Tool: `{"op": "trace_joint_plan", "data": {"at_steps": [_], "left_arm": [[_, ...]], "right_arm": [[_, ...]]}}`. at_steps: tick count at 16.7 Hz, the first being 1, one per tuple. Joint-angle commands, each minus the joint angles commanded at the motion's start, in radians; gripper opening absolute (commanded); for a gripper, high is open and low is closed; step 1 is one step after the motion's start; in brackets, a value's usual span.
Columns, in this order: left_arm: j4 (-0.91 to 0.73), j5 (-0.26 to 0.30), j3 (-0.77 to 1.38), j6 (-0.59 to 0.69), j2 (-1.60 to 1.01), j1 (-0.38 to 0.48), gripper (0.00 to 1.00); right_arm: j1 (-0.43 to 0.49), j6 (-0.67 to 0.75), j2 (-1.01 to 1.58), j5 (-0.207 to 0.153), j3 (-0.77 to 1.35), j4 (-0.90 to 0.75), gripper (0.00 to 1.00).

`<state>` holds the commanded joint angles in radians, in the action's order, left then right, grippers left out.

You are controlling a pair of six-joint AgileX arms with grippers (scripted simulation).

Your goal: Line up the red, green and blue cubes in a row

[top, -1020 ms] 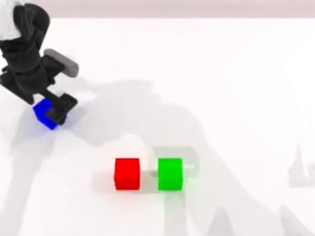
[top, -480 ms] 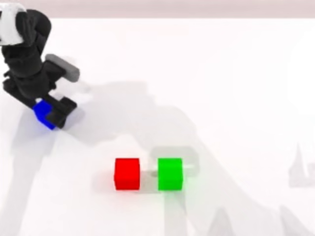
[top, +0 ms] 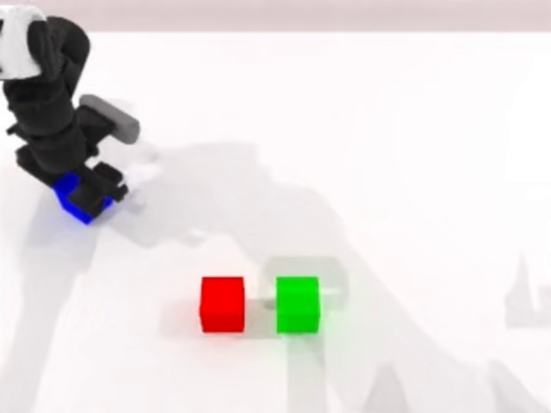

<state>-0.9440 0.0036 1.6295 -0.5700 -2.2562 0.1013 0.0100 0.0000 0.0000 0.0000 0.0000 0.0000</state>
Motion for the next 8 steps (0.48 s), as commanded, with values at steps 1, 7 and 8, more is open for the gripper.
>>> {"op": "trace_joint_plan", "data": {"at_steps": [1,7,8], "left_arm": [[0.000,0.000,0.000,0.000,0.000,0.000,0.02],[0.000,0.000,0.000,0.000,0.000,0.000,0.00],[0.000,0.000,0.000,0.000,0.000,0.000,0.00]], "right_arm": [[0.000,0.000,0.000,0.000,0.000,0.000,1.00],[0.000,0.000,0.000,0.000,0.000,0.000,1.00],[0.000,0.000,0.000,0.000,0.000,0.000,1.00]]}}
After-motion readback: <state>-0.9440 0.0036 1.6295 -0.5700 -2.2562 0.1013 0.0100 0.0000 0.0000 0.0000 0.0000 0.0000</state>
